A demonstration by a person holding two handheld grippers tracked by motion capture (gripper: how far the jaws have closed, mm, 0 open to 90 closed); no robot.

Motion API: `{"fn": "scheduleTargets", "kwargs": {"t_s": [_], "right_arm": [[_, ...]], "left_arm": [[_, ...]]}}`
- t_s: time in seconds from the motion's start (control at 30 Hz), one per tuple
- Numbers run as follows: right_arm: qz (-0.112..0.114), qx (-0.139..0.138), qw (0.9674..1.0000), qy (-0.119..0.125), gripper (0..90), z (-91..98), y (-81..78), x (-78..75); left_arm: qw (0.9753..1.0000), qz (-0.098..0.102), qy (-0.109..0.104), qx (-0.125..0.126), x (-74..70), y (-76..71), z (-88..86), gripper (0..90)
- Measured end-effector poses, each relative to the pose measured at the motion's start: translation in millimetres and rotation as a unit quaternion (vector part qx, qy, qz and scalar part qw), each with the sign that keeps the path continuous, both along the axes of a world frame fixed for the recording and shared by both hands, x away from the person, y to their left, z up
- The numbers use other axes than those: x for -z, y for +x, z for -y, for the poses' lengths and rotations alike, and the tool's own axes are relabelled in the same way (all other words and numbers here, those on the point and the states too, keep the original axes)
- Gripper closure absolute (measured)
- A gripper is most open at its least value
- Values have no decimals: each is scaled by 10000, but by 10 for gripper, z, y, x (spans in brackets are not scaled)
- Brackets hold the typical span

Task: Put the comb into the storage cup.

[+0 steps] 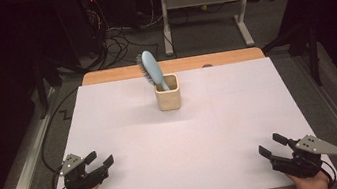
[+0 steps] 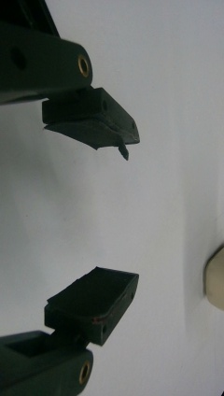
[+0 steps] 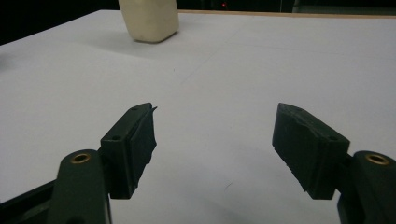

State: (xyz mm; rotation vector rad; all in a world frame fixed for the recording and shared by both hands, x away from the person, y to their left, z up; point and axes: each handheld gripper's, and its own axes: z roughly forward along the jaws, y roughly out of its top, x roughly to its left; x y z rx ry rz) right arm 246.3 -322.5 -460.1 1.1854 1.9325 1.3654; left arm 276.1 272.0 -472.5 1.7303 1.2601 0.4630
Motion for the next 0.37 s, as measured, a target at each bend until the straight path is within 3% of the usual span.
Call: {"fn": "scheduleTargets", "kwargs": {"t_s": [0.37], "right_arm": [[2, 6, 10000, -11, 303, -1, 0, 0]], "left_arm": [[9999, 33, -102, -65, -12, 2, -37, 296]]}}
